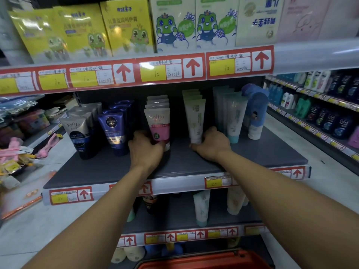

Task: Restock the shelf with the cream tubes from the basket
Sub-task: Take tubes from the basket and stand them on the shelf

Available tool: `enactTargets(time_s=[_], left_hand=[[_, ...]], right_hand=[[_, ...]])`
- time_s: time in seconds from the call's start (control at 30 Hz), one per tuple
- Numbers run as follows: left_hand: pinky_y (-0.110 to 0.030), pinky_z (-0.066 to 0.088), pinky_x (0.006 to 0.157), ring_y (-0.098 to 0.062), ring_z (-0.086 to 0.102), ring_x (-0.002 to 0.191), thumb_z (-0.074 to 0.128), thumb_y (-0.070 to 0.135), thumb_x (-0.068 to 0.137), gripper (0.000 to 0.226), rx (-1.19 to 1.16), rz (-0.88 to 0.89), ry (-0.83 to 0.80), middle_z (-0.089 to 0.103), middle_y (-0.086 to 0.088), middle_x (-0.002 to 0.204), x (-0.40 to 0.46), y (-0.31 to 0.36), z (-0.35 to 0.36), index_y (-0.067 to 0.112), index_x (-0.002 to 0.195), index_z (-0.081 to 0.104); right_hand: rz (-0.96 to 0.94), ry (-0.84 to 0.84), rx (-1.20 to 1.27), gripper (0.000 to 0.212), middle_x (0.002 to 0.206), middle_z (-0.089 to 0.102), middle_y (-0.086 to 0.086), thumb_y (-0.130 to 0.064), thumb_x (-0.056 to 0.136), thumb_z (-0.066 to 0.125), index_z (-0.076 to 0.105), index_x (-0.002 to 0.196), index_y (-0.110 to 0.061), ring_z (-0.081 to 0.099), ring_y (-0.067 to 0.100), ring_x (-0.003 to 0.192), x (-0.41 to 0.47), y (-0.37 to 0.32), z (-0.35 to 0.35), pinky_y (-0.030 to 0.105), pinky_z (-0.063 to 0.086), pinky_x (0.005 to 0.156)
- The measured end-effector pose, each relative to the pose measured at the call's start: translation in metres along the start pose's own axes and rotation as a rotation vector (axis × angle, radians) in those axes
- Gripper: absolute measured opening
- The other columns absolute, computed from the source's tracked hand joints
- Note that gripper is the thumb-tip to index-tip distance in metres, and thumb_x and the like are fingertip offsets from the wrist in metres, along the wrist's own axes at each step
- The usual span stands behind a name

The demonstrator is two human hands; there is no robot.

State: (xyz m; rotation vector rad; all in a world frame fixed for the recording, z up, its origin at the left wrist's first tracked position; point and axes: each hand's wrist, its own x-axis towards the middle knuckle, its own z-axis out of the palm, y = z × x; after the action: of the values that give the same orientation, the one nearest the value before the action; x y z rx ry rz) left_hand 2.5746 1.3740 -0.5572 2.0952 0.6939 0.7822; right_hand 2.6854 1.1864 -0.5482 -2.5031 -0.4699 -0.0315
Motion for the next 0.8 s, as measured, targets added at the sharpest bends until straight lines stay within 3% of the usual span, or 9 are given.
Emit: enactTargets(time_s=[0.1, 0.2, 0.37, 0.57, 0.8], left_hand=[[-0.052, 0.056, 0.091, -0.034, 0.062, 0.105, 0.074, 0.055, 0.069, 0.056, -0.018, 0.050, 0.122, 0.065, -0.004, 0.103, -0.005, 0.000, -0.004, 0.016, 0.105, 0.056], [-0.051, 0.053, 0.091, -0.032, 0.059, 0.106, 0.076, 0.044, 0.076, 0.048, 0.016, 0.110, 0.196, 0.062, -0.002, 0.102, -0.018, 0.007, -0.008, 0.017, 0.110, 0.056], [-0.042, 0.044, 0.082, -0.034, 0.053, 0.099, 0.071, 0.027, 0.079, 0.024, 0.156, 0.232, 0.098, 0.061, -0.005, 0.096, -0.046, 0.021, 0.000, 0.019, 0.097, 0.056], [-0.039, 0.051, 0.076, -0.023, 0.059, 0.089, 0.067, 0.022, 0.071, 0.026, 0.125, 0.362, -0.062, 0.060, 0.006, 0.088, -0.077, 0.047, 0.018, 0.026, 0.095, 0.058], [-0.034, 0.045, 0.071, -0.020, 0.055, 0.091, 0.065, 0.020, 0.075, 0.024, 0.084, 0.412, -0.201, 0.062, 0.005, 0.087, -0.099, 0.084, 0.048, 0.023, 0.098, 0.061]], right_hand=[[-0.036, -0.082, -0.037, 0.094, 0.133, 0.059, 0.011, -0.064, 0.077, 0.077, 0.042, 0.140, -0.003, 0.061, 0.029, 0.119, 0.000, 0.002, -0.007, 0.031, 0.050, 0.085], [-0.086, -0.106, -0.004, 0.085, 0.134, 0.058, 0.010, -0.057, 0.079, 0.078, 0.046, 0.137, -0.004, 0.060, 0.029, 0.119, -0.004, 0.008, -0.011, 0.028, 0.046, 0.084], [-0.161, -0.093, 0.046, 0.059, 0.128, 0.060, 0.011, -0.039, 0.089, 0.073, 0.050, 0.131, -0.004, 0.060, 0.028, 0.117, -0.019, 0.013, -0.023, 0.029, 0.047, 0.089], [-0.289, 0.017, 0.125, 0.028, 0.106, 0.068, 0.010, -0.024, 0.090, 0.067, 0.060, 0.113, -0.008, 0.065, 0.027, 0.097, -0.049, 0.024, -0.033, 0.035, 0.053, 0.080], [-0.276, 0.184, 0.191, 0.030, 0.101, 0.070, 0.001, -0.022, 0.085, 0.058, 0.065, 0.115, -0.022, 0.067, 0.023, 0.094, -0.079, 0.052, -0.060, 0.040, 0.057, 0.082]])
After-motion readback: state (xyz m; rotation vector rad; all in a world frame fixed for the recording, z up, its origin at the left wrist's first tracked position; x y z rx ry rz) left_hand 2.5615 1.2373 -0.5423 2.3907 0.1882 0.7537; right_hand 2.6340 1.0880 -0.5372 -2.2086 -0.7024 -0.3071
